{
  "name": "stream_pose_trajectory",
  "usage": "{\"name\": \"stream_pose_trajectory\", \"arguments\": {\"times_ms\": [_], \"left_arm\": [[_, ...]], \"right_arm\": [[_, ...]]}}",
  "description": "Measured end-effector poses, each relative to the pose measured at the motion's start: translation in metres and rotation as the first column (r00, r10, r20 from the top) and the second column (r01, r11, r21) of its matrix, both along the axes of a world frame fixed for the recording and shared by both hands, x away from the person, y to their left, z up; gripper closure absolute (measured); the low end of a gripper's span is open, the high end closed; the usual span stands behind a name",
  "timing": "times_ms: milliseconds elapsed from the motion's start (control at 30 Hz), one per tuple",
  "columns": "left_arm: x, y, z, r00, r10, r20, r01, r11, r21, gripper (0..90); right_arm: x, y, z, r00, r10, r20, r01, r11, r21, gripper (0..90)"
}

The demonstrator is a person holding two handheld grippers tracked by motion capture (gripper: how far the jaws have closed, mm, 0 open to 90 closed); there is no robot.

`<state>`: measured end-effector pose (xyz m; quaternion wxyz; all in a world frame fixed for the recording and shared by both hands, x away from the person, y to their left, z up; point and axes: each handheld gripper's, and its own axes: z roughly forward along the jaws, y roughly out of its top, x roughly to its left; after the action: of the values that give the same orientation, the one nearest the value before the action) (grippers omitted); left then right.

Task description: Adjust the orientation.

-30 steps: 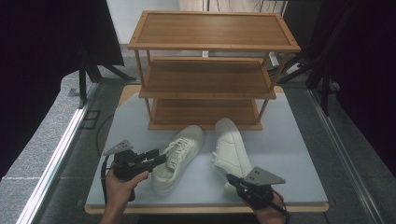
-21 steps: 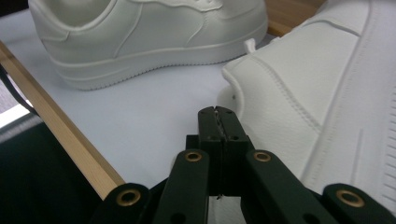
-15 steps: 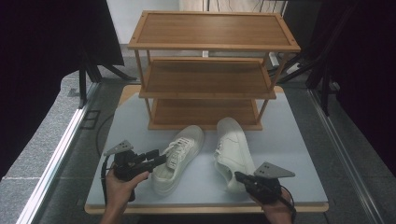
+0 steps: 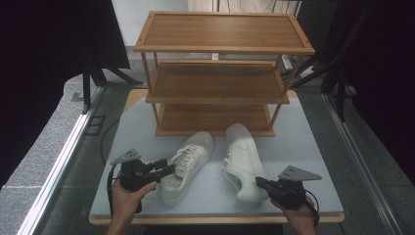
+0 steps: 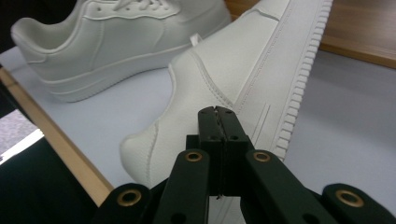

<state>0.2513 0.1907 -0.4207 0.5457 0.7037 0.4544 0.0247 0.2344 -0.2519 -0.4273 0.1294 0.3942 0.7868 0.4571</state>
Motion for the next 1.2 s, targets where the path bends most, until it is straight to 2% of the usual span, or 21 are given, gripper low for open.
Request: {"name": "stream_pose_trajectory", "arguments": {"times_ms": [300,433,467,500,533,633,667,700,733,767,800,833,867,933,967,1000,1033,1067,1100,1167,1200], "left_arm": [[0.001,-0.003,-0.004,0.9999,-0.006,-0.013,0.007,0.9999,0.012,51.9],[0.003,-0.007,-0.006,0.9997,-0.015,-0.019,0.015,0.9997,0.020,51.9],[0.003,-0.008,-0.007,0.9996,-0.020,-0.021,0.020,0.9995,0.022,51.8],[0.003,-0.008,-0.007,0.9996,-0.020,-0.021,0.020,0.9995,0.022,51.8],[0.003,-0.009,-0.007,0.9995,-0.019,-0.024,0.019,0.9996,0.023,51.8],[0.004,-0.008,-0.008,0.9994,-0.023,-0.026,0.024,0.9994,0.025,51.7],[0.004,-0.008,-0.008,0.9995,-0.018,-0.028,0.019,0.9995,0.023,51.7],[0.004,-0.007,-0.008,0.9995,-0.018,-0.025,0.018,0.9995,0.026,51.7],[0.004,-0.007,-0.008,0.9996,-0.015,-0.025,0.016,0.9997,0.021,51.7],[0.004,-0.006,-0.007,0.9996,-0.014,-0.024,0.015,0.9997,0.021,51.7],[0.003,-0.005,-0.007,0.9997,-0.009,-0.022,0.010,0.9998,0.020,51.7],[0.003,-0.004,-0.007,0.9997,-0.009,-0.021,0.010,0.9997,0.020,51.7],[0.003,-0.004,-0.007,0.9997,-0.009,-0.021,0.010,0.9997,0.020,51.7],[0.003,-0.004,-0.007,0.9997,-0.007,-0.022,0.008,0.9998,0.019,51.7],[0.003,-0.003,-0.007,0.9997,-0.006,-0.022,0.006,0.9998,0.018,51.7],[0.003,-0.003,-0.007,0.9997,-0.005,-0.022,0.005,0.9998,0.019,51.7],[0.003,-0.003,-0.007,0.9997,-0.005,-0.022,0.005,0.9998,0.019,51.7],[0.003,-0.003,-0.007,0.9997,-0.005,-0.022,0.005,0.9998,0.018,51.7],[0.003,-0.002,-0.006,0.9998,-0.007,-0.019,0.007,0.9998,0.017,51.7],[0.003,-0.002,-0.006,0.9998,-0.004,-0.020,0.004,0.9999,0.015,51.5],[0.003,0.000,-0.006,0.9998,-0.002,-0.020,0.002,0.9999,0.013,51.5]], "right_arm": [[0.002,-0.028,0.004,0.9943,-0.106,0.013,0.106,0.994,-0.036,89.8],[0.007,-0.048,-0.004,0.9823,-0.187,0.013,0.187,0.981,-0.056,89.7],[0.011,-0.060,-0.014,0.9778,-0.209,-0.002,0.209,0.978,-0.021,89.7],[0.011,-0.060,-0.014,0.9778,-0.209,-0.002,0.209,0.978,-0.021,89.7],[0.016,-0.071,-0.025,0.9721,-0.231,-0.041,0.232,0.972,0.032,89.7],[0.018,-0.080,-0.032,0.9695,-0.233,-0.075,0.238,0.969,0.067,89.6],[0.019,-0.082,-0.032,0.9719,-0.217,-0.091,0.226,0.968,0.105,89.6],[0.017,-0.080,-0.028,0.9698,-0.234,-0.068,0.240,0.966,0.097,89.6],[0.010,-0.070,-0.015,0.9708,-0.240,-0.009,0.240,0.968,0.070,89.6],[0.010,-0.070,-0.015,0.9708,-0.240,-0.009,0.240,0.968,0.070,89.6],[0.003,-0.058,0.000,0.9801,-0.195,0.034,0.192,0.977,0.090,89.6],[-0.001,-0.049,0.007,0.9835,-0.171,0.060,0.165,0.983,0.084,89.6],[-0.001,-0.049,0.007,0.9835,-0.171,0.060,0.165,0.983,0.084,89.6],[-0.012,-0.024,0.016,0.9912,-0.091,0.096,0.084,0.994,0.074,89.6],[-0.014,-0.015,0.016,0.9937,-0.059,0.096,0.052,0.996,0.076,89.6],[-0.019,0.008,0.011,0.9958,0.010,0.090,-0.013,0.999,0.031,89.6],[-0.019,0.008,0.011,0.9958,0.010,0.090,-0.013,0.999,0.031,89.6],[-0.021,0.018,0.006,0.9956,0.017,0.093,-0.015,1.000,-0.022,89.6],[-0.021,0.028,-0.006,0.9959,0.005,0.090,0.005,0.994,-0.113,89.6],[-0.018,0.025,-0.014,0.9953,-0.044,0.086,0.058,0.984,-0.170,89.7],[-0.018,0.020,-0.017,0.9948,-0.056,0.086,0.070,0.984,-0.164,89.7]]}}
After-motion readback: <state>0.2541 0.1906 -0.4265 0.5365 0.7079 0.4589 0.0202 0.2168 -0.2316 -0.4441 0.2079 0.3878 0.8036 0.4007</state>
